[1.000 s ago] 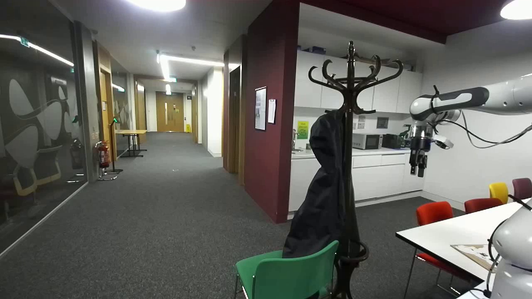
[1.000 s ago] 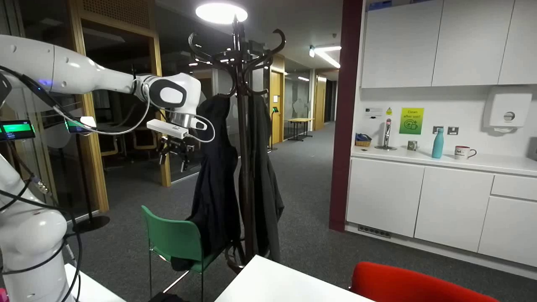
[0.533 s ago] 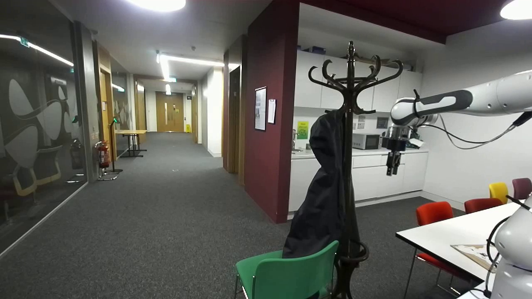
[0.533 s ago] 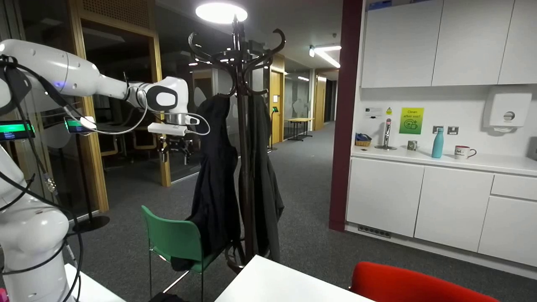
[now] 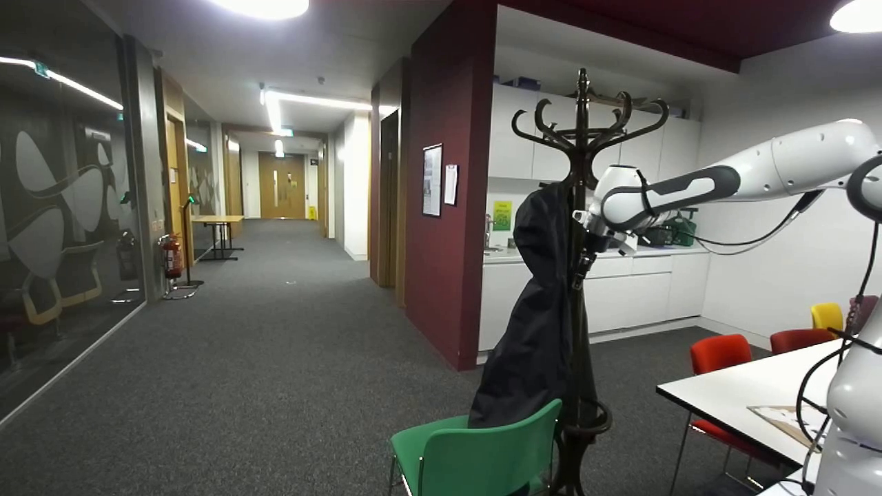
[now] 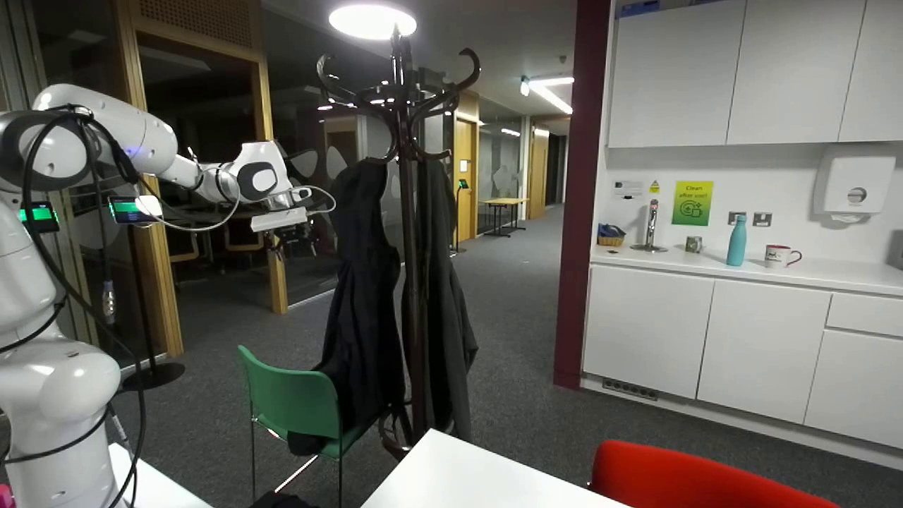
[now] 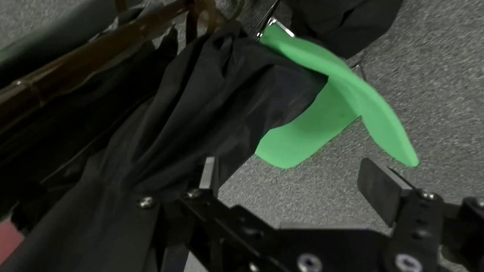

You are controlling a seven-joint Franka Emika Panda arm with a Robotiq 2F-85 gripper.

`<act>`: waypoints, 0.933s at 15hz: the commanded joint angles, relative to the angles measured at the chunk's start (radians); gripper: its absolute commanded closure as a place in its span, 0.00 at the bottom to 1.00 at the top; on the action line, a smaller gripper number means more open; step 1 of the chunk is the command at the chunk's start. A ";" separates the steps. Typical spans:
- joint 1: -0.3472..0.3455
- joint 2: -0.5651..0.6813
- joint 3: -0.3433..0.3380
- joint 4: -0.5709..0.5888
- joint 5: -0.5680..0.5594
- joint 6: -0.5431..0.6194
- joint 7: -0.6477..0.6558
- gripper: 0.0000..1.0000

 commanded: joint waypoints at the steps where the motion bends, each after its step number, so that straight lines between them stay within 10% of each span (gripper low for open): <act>1: -0.011 0.038 0.043 0.026 -0.112 0.171 0.123 0.00; 9: -0.033 -0.017 0.125 -0.032 -0.384 0.280 0.583 0.00; 14: -0.098 -0.037 0.179 -0.012 -0.800 0.225 0.950 0.00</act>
